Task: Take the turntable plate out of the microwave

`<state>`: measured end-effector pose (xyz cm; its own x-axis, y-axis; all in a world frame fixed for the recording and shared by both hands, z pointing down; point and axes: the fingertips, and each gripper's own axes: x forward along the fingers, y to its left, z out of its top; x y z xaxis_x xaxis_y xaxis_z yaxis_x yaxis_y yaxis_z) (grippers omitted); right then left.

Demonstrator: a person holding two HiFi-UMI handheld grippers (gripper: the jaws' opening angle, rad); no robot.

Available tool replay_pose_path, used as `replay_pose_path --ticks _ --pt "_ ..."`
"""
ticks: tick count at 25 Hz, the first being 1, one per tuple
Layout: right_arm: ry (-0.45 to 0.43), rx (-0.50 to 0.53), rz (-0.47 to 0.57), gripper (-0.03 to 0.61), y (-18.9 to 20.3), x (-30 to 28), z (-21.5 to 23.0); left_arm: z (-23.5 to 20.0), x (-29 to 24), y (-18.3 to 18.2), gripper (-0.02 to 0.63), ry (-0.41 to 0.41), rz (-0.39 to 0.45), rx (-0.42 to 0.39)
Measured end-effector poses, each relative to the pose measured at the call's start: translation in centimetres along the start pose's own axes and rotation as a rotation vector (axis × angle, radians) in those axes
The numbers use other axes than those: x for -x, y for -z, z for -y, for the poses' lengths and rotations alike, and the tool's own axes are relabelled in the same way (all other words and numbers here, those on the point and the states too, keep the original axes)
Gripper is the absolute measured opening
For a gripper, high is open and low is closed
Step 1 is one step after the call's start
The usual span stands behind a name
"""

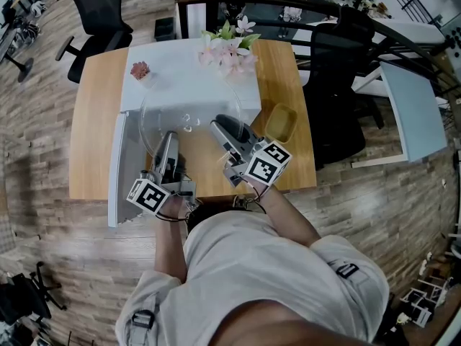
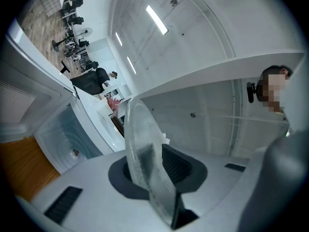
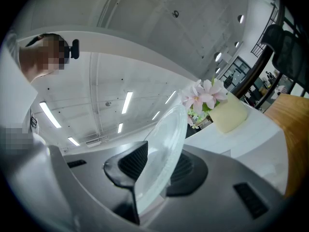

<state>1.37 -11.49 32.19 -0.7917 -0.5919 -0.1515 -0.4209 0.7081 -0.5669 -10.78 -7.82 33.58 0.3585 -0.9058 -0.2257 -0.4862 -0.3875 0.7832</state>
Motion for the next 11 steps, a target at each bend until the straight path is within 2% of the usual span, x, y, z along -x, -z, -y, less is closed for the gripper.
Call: replay_pose_path --ticks 11 --pt "0.002 -0.001 0.006 0.118 0.02 -0.40 -0.17 -0.17 -0.06 -0.44 0.087 0.005 -0.007 -0.001"
